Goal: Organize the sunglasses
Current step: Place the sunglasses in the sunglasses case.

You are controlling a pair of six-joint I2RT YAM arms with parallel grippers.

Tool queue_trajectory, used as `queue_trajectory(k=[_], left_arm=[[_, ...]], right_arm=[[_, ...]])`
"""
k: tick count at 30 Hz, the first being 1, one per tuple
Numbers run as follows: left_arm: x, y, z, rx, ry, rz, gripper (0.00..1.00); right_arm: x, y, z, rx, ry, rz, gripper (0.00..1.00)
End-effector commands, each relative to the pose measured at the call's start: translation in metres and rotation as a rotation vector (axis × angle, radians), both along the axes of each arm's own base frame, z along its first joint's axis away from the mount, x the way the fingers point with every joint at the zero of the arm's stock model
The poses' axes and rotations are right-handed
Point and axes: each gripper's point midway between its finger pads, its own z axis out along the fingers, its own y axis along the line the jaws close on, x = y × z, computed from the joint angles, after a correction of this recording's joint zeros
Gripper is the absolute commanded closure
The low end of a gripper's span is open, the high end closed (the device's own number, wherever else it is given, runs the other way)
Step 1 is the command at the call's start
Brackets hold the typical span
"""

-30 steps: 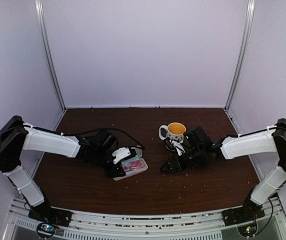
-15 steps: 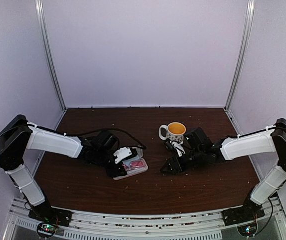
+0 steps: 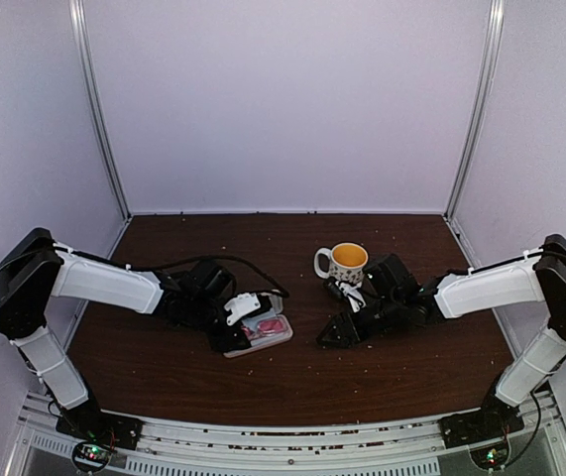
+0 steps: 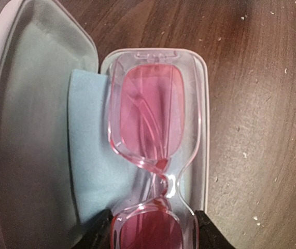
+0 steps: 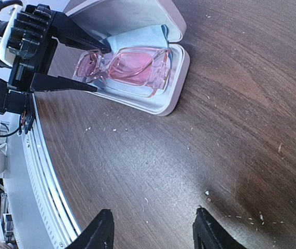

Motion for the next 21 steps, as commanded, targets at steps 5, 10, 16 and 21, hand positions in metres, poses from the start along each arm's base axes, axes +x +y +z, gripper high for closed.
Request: queue_trajectory(k=[5, 10, 16, 21], left_arm=[[0.0017, -0.0003, 0.0074, -0.032, -0.022, -0.004, 0.61], [0.0019, -0.0012, 0.0078, -0.035, -0.020, -0.004, 0.56], [0.0013, -0.0023, 0.0112, -0.045, -0.018, -0.003, 0.52], [-0.0007, -0.0023, 0.0165, -0.060, -0.019, -0.004, 0.49]], right_arm=[[0.0008, 0.0006, -0.0059, 0.005, 0.014, -0.003, 0.48], [0.0004, 0.0003, -0.0073, 0.003, 0.018, -0.004, 0.48], [0.0000, 0.0000, -0.0084, 0.002, 0.019, -0.004, 0.48], [0.0001, 0.0006, -0.0090, 0.003, 0.021, -0.003, 0.48]])
